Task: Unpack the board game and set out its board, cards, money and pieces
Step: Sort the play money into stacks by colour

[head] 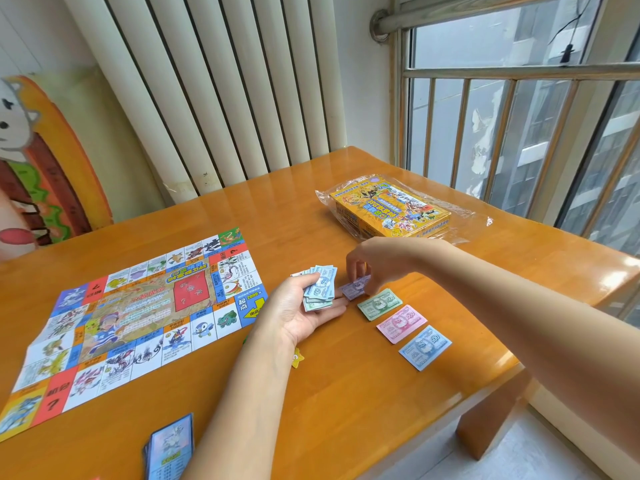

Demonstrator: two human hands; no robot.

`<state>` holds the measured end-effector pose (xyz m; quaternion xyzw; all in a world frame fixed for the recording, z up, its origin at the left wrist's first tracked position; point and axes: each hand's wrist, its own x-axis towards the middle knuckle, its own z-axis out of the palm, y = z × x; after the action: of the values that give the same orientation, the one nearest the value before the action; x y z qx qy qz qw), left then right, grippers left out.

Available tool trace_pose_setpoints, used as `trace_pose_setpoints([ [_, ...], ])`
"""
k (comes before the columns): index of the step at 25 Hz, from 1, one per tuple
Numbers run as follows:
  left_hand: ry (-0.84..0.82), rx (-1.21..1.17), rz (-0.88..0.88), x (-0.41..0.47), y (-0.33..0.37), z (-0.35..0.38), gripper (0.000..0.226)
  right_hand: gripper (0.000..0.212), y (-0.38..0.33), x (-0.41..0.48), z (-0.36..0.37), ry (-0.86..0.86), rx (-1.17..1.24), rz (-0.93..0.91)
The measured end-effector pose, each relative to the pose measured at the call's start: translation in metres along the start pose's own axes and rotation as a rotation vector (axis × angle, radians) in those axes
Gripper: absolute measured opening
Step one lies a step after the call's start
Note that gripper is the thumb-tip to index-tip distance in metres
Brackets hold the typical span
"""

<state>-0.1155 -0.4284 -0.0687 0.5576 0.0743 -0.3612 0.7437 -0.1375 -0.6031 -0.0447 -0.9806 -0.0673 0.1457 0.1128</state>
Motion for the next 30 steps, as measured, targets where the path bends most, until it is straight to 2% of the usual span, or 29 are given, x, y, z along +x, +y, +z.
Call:
trace_pose_setpoints([
  [21,-0.026,-0.036,-0.009,-0.01,0.002,0.002,0.013,0.03,0.007,0.009,0.006,-0.015,0.095,-0.035],
  [23,-0.043,-0.07,0.019,-0.01,0.002,0.002,0.015,0.024,0.006,0.005,0.004,0.104,0.122,-0.053],
  [24,-0.045,-0.078,0.049,-0.009,0.001,0.002,0.015,0.018,0.005,0.002,0.002,0.216,0.223,-0.054],
  [26,-0.017,-0.061,0.137,-0.009,0.0,0.005,0.008,0.017,-0.003,-0.007,-0.002,0.389,0.63,-0.031],
  [28,0.01,-0.028,0.241,-0.012,-0.002,0.01,0.004,0.025,-0.009,-0.02,0.0,0.41,0.947,-0.01],
  [30,0.007,-0.008,0.322,-0.016,-0.005,0.015,0.008,0.029,-0.018,-0.032,0.01,0.387,1.031,0.008],
])
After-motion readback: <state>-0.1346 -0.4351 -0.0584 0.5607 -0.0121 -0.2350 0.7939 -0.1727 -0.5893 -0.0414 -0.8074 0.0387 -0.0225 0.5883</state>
